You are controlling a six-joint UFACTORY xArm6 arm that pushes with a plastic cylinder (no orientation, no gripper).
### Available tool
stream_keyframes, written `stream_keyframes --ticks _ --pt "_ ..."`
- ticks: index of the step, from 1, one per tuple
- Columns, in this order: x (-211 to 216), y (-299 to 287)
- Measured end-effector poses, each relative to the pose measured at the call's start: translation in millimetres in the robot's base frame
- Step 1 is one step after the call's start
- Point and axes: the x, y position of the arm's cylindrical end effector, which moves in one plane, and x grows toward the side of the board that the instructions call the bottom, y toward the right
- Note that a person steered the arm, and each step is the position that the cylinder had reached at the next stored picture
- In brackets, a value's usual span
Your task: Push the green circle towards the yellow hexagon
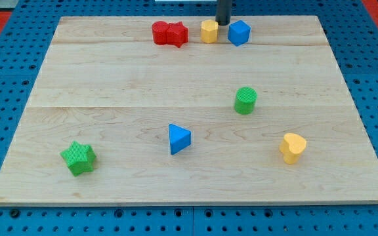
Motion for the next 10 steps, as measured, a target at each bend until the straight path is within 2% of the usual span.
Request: stream_keyframes --ticks 3,4,5,6,7,8,10 --pt "25.6 -15.7" --pt "25.6 -15.7" --pt "8.4 -12.1" --pt "-11.5 1.6" --pt "-12.3 46.3" --pt "-12.1 66.3" --pt "-11.9 71.5"
